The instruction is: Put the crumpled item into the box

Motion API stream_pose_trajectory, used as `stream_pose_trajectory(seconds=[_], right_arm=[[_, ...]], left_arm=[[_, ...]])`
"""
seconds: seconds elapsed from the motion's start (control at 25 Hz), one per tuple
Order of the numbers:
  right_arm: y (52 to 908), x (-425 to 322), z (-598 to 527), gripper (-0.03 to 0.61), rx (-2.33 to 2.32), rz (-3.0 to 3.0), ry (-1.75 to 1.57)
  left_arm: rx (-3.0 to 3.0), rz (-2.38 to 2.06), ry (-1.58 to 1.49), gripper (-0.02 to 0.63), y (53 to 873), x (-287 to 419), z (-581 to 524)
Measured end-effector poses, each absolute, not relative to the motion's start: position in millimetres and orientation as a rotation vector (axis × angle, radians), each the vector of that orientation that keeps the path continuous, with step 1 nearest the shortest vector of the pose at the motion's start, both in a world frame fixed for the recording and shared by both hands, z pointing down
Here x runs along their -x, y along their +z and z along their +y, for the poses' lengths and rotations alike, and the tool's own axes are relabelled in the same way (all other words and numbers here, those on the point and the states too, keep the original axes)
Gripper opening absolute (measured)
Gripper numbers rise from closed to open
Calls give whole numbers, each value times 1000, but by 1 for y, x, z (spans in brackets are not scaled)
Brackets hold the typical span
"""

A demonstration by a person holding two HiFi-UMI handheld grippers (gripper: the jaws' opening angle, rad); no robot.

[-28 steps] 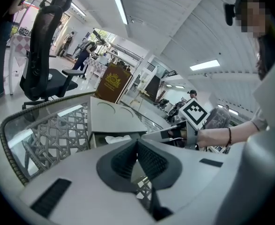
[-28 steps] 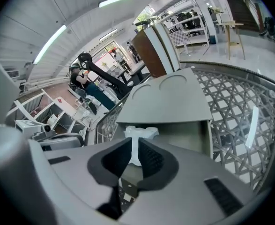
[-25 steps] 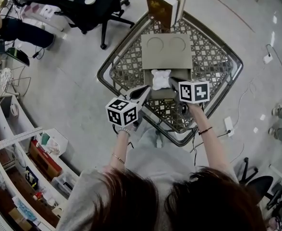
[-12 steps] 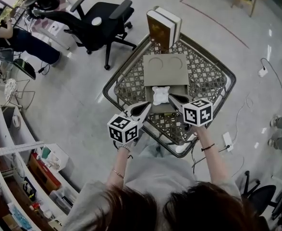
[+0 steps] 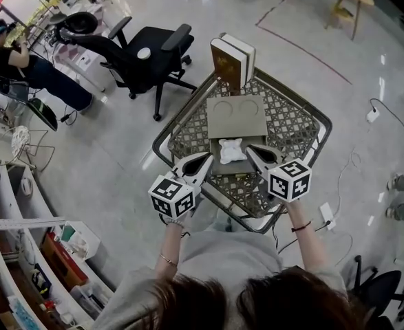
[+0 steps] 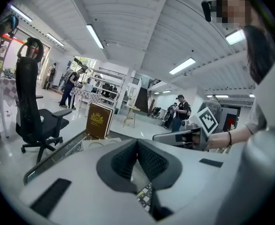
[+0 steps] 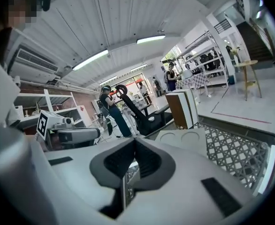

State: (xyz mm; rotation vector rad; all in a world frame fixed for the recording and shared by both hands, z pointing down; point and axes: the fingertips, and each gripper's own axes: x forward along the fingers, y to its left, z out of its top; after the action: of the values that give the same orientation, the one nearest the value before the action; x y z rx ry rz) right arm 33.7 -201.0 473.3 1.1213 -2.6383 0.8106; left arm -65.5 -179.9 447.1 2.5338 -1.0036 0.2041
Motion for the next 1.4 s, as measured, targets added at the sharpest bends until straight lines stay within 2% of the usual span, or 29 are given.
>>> stream_pose_trajectory(seconds=[1.4], right_arm=[[274,-97,-206,21,-1479,-2870,127]], left_arm=[[-2817,-1287,-98,17,281,94,-192]])
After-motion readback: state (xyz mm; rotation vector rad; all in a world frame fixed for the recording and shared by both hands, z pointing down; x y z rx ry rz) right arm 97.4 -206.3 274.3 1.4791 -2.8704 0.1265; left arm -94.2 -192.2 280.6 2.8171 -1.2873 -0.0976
